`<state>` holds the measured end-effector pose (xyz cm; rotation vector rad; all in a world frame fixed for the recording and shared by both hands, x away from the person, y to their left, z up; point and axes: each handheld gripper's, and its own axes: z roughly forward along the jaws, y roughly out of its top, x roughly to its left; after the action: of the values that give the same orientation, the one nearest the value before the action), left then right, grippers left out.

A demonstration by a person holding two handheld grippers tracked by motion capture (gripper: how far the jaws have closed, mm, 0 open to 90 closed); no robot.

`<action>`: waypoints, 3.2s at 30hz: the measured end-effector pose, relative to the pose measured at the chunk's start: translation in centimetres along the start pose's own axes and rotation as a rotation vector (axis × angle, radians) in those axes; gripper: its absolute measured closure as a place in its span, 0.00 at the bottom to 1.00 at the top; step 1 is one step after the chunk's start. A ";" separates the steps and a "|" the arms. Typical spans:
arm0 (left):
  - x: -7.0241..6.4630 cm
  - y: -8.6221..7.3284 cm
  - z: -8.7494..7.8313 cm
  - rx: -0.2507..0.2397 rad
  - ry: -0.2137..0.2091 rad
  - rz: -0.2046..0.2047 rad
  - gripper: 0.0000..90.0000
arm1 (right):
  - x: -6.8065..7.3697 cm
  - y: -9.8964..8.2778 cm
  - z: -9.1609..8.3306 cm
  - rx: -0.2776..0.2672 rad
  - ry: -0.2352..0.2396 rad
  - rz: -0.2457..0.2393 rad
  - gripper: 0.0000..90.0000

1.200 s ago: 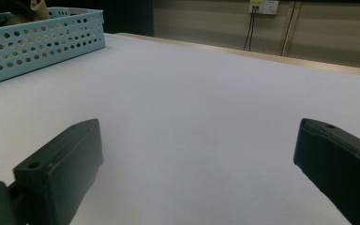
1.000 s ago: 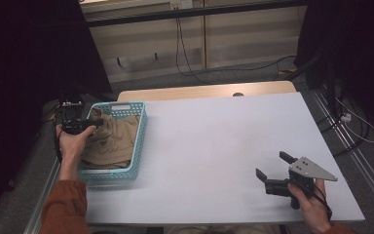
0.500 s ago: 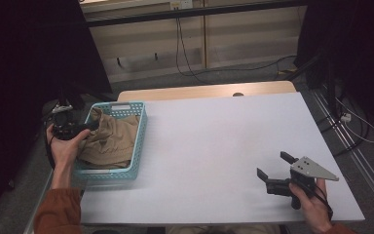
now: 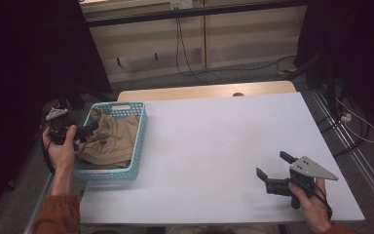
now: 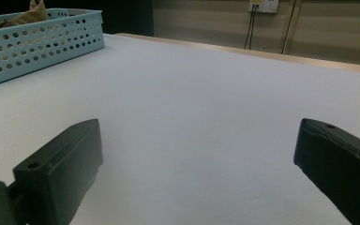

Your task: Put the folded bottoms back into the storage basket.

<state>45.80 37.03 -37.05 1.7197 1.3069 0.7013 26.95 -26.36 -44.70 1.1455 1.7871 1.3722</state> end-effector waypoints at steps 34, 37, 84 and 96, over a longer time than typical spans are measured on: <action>-4.6 -2.3 -7.8 -0.139 -0.067 0.081 0.06 | 0.3 0.2 -0.2 -0.005 -0.015 -0.012 0.02; -5.4 -2.5 -8.2 -0.149 -0.080 0.082 0.06 | 0.3 0.2 -0.2 -0.005 -0.015 -0.013 0.02; -17.9 -2.1 -6.1 -0.116 -0.363 0.185 0.06 | 0.4 0.2 -0.1 -0.005 0.001 -0.016 0.02; -21.4 -1.9 -4.5 -0.099 -0.392 0.252 0.06 | 0.4 0.2 -0.1 -0.006 0.004 -0.020 0.01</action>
<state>34.75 18.12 -35.35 1.8449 0.7841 0.5224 26.73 -26.04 -44.45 1.1189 1.7913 1.3686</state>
